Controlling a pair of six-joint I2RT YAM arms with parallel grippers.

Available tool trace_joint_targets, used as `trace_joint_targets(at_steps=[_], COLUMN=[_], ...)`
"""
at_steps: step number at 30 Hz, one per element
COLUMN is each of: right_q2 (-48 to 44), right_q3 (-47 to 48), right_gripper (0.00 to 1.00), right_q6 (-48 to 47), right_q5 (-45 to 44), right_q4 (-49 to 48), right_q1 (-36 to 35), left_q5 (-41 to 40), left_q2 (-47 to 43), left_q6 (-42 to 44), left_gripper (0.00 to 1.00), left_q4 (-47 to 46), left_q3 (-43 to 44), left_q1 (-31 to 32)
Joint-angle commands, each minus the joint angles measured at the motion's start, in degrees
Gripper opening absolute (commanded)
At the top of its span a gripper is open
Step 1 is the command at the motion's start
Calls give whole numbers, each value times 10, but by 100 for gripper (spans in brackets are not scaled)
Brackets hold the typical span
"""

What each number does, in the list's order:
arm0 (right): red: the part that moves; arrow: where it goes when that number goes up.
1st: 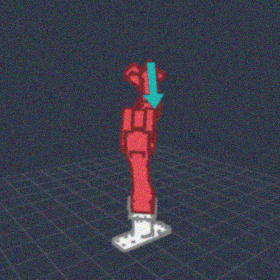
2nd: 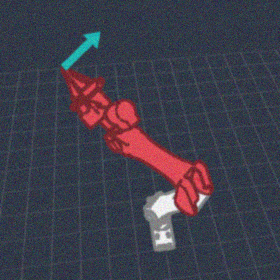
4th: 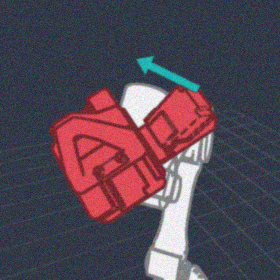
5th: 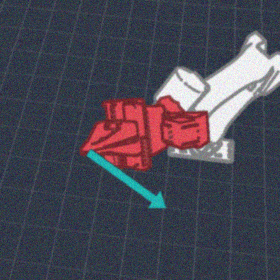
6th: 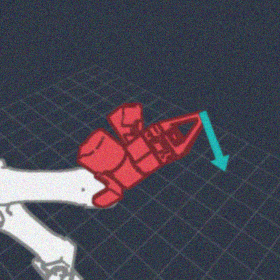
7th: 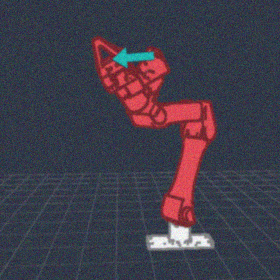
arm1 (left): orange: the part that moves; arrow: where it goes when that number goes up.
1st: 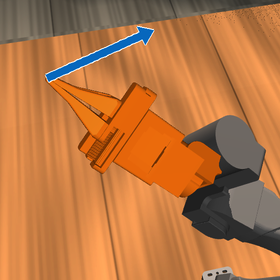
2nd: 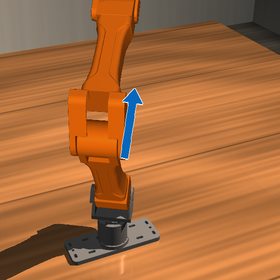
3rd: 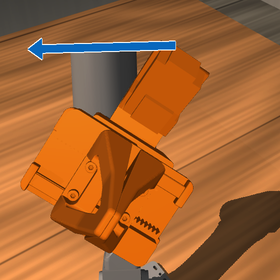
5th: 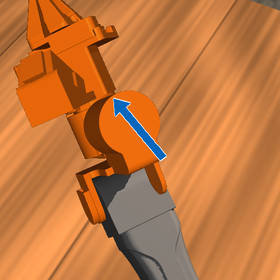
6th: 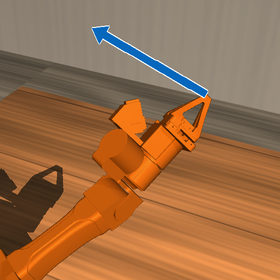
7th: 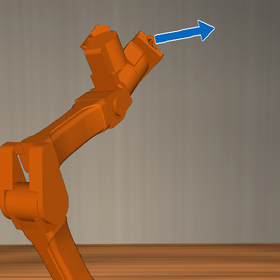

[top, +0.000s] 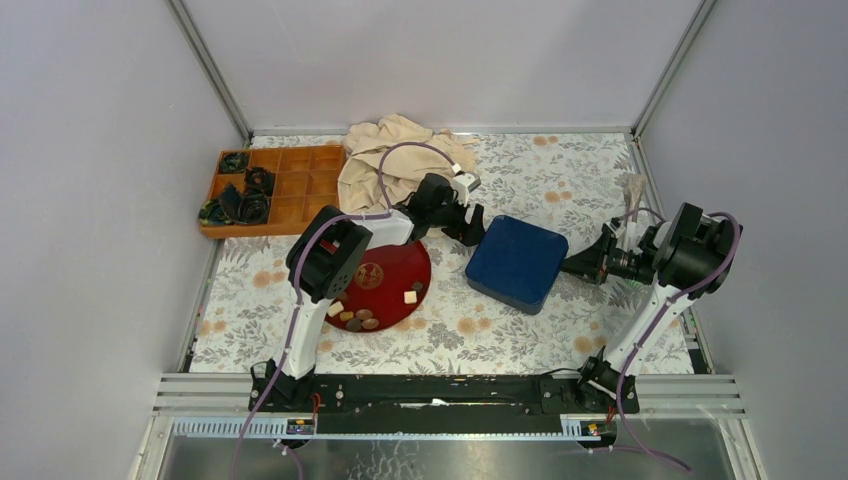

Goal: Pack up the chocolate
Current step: Adjust the packing box at the center of the board.

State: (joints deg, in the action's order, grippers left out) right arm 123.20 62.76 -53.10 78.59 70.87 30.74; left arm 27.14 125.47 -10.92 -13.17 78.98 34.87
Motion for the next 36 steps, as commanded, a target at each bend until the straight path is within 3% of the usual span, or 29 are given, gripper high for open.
trace_joint_targets(at_steps=[1, 5, 8, 10, 25, 36], right_q2=[-50, -112, -183, -218, -279, -320], right_q3=[1, -43, -95, -112, -110, -111], right_gripper=[26, 28, 45, 52, 63, 68], right_q6=[29, 219, 376, 420, 432, 486], right_q5=[53, 5, -40, -54, -141, -277], right_q4=[4, -165, -325, -373, -395, -416], right_q1=[-33, -32, -34, -39, -84, -97], left_q5=[64, 55, 56, 58, 72, -27], left_q2=[13, -13, -24, -26, -22, -77], left_q6=[-34, -43, -39, -36, -36, -56], left_gripper=[89, 88, 89, 89, 89, 90], left_q4=[37, 12, 14, 16, 18, 19], left_q3=[-8, -39, -46, -46, -41, -80], left_q1=[58, 40, 32, 31, 34, -8])
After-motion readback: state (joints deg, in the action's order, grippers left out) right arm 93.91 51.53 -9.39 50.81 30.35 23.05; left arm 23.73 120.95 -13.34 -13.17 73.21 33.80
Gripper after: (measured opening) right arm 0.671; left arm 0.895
